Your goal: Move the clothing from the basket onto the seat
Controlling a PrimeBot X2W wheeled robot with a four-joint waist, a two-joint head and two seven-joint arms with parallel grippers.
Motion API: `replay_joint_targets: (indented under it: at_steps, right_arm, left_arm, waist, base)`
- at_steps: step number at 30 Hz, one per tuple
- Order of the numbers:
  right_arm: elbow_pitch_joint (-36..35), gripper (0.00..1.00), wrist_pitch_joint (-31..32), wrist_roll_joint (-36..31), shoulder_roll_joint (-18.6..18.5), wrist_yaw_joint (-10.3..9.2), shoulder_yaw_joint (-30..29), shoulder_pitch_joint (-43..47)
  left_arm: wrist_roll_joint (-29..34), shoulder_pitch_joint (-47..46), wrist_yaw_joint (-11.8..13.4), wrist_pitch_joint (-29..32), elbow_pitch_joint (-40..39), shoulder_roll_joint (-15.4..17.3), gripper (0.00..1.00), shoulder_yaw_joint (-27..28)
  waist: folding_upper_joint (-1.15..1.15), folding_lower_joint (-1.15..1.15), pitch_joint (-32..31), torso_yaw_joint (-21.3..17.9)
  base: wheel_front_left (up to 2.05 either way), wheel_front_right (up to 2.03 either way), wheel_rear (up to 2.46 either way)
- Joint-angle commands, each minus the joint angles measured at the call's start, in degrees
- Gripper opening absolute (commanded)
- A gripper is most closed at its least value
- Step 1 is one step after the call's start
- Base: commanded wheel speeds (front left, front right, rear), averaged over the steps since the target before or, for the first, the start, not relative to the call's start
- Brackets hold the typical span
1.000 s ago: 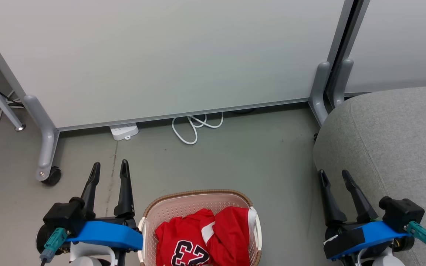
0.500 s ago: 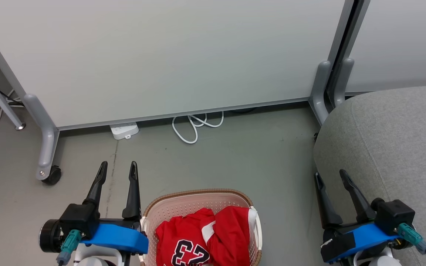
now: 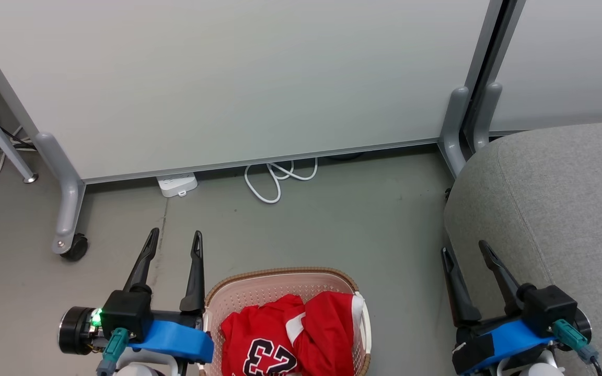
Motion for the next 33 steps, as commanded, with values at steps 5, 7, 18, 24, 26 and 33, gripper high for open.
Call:
replay_joint_targets:
  at_steps: [5, 7, 18, 24, 26, 33]
  right_arm:
    - [0.3, 1.00, -0.9, -2.5, -0.4, 0.12, 0.2, -0.5]
    - [0.3, 1.00, -1.0, -3.0, -0.4, 0.08, 0.2, -0.4]
    - [0.8, 1.00, -1.0, -2.3, -0.4, 0.08, 0.1, -0.4]
    - [0.8, 1.00, -1.0, -2.3, -0.4, 0.08, 0.1, -0.3]
    - [0.7, 1.00, -1.0, -2.2, -0.4, 0.08, 0.1, -0.2]
    - [0.6, 1.00, -1.0, -2.2, -0.4, 0.08, 0.0, -0.6]
  left_arm:
    - [2.3, -0.7, -0.1, -0.9, 0.5, 0.1, 1.00, -0.2]
    - [2.6, -0.7, -0.2, -1.0, 0.7, 0.1, 1.00, -0.2]
    - [1.7, -0.5, -0.3, -1.0, 1.6, 0.0, 1.00, 0.3]
    - [1.5, -0.4, -0.4, -1.0, 1.8, 0.0, 1.00, 0.4]
    - [1.3, -0.4, -0.4, -1.0, 1.9, -0.1, 1.00, 0.3]
    - [2.5, -2.2, -1.0, -1.0, 2.7, 0.0, 1.00, -1.1]
  waist:
    - [0.00, 0.00, 0.0, 0.0]
    - [0.00, 0.00, 0.0, 0.0]
    - [0.00, 0.00, 0.2, -0.1]
    - [0.00, 0.00, 0.3, -0.2]
    - [0.00, 0.00, 0.3, -0.2]
    - [0.00, 0.00, 1.1, 0.0]
  base:
    - [0.00, 0.00, 0.00]
    - [0.00, 0.00, 0.00]
    - [0.00, 0.00, 0.00]
    - [0.00, 0.00, 0.00]
    - [0.00, 0.00, 0.00]
    - [0.00, 0.00, 0.00]
